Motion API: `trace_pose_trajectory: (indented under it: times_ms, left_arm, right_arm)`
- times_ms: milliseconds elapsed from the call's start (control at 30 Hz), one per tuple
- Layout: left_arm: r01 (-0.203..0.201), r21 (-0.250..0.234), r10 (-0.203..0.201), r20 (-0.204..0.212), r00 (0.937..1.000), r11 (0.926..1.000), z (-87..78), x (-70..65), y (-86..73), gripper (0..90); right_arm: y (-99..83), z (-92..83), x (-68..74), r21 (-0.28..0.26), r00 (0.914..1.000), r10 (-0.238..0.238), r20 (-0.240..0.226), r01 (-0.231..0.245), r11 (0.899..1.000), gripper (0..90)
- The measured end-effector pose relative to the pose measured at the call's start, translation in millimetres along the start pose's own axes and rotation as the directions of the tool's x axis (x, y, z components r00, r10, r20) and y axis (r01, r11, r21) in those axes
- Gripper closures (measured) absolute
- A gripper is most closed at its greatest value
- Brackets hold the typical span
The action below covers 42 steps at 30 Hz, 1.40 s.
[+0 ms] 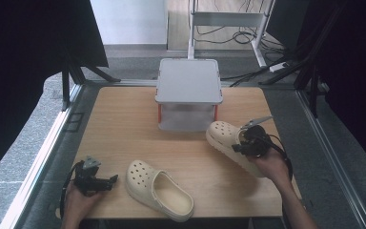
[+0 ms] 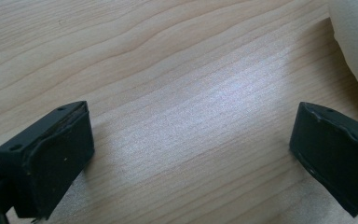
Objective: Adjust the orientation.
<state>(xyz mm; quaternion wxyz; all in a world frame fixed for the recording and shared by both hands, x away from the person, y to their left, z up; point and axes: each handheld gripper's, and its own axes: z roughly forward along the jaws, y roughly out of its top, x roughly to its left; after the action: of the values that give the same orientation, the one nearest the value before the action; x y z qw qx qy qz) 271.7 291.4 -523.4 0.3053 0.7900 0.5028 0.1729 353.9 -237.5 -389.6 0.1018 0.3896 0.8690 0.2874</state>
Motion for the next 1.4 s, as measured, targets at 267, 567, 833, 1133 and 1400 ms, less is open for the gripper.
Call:
trace_pose_trajectory:
  times_ms: [267,567,833,1133,1400]
  left_arm:
    - [-0.001,-0.003,0.001,-0.001,1.0,1.0,0.2,0.1,0.0,0.0]
    - [-0.002,-0.002,0.002,-0.001,1.0,1.0,0.1,0.2,0.1,0.0]
    - [-0.001,-0.001,0.001,0.0,1.0,1.0,0.1,0.2,0.1,0.0]
    - [-0.002,-0.001,0.002,0.0,1.0,1.0,0.1,0.2,0.1,0.0]
    - [-0.002,-0.001,0.002,0.0,1.0,1.0,0.1,0.2,0.1,0.0]
  right_arm:
    - [16.2,9.2,26.4,-0.007,0.9986,-0.038,-0.036,0.038,0.999,77.1]
    - [38.7,27.3,62.1,-0.01,0.993,-0.084,-0.083,0.083,0.996,77.1]
    - [57.1,48.0,94.3,-0.019,0.9849,-0.129,-0.115,0.128,0.992,77.1]
    - [67.1,74.1,127.7,-0.017,0.9748,-0.176,-0.136,0.176,0.984,77.0]
    - [65.3,95.6,150.0,-0.004,0.9679,-0.209,-0.14,0.21,0.978,77.0]
